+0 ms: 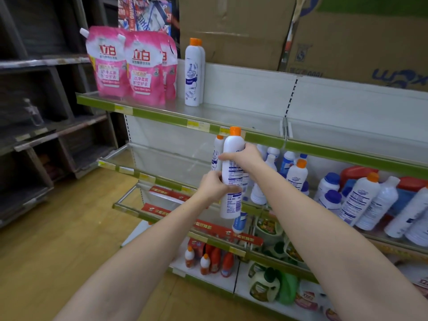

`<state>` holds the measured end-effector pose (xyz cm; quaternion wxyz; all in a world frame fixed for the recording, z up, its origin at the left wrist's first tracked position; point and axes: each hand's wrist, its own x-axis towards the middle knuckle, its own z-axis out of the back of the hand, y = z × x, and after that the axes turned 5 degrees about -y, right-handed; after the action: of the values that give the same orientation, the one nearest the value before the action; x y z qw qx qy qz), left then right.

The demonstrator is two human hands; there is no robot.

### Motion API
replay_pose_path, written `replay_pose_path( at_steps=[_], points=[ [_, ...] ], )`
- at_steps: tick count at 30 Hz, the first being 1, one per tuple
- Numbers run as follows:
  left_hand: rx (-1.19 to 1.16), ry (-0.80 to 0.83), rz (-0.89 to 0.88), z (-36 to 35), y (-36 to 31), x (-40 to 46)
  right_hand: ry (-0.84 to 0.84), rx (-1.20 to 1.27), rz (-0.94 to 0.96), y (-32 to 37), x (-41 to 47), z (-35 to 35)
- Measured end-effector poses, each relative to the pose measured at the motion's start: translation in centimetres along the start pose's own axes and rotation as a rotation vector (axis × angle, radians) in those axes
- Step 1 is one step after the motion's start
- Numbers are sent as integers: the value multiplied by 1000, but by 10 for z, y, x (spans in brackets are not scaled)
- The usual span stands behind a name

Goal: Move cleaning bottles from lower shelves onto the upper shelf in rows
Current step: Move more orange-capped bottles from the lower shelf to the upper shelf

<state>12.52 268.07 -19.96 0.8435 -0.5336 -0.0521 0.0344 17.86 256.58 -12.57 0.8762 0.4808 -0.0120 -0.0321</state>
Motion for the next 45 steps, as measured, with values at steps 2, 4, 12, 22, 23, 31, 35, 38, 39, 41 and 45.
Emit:
replay_pose_path(
  at_steps=[2, 4, 12, 22, 23, 31, 35, 38, 39, 41, 45],
  points=[
    [8, 6, -15, 7, 2, 0, 20, 77, -9, 7, -8, 0],
    [-5, 47, -1, 17, 4, 1, 54, 180, 0, 12, -14, -1],
    [-133, 250, 100, 51, 18, -9, 111, 459, -52, 34, -39, -7],
    [-227, 360, 91, 71, 16, -25, 203, 750, -106, 42, -48, -20],
    [-231, 383, 105, 73, 16, -27, 219, 768, -107, 44, -51, -19],
    [-314, 302, 124, 78, 25, -43, 351, 783, -134, 34, -55, -26],
    [-376, 213, 102, 76, 22, -47, 349, 736, -126, 32, -49, -27],
    [-385, 151, 86, 80, 16, -46, 331, 749, -77, 33, -44, -30],
    [-388, 129, 84, 81, 14, -45, 327, 750, -57, 35, -44, -31],
    [-424, 65, 82, 83, 9, -43, 315, 740, -18, 37, -44, -37],
    [-505, -47, 70, 87, -4, -37, 239, 705, 72, 44, -43, -52]
  ],
)
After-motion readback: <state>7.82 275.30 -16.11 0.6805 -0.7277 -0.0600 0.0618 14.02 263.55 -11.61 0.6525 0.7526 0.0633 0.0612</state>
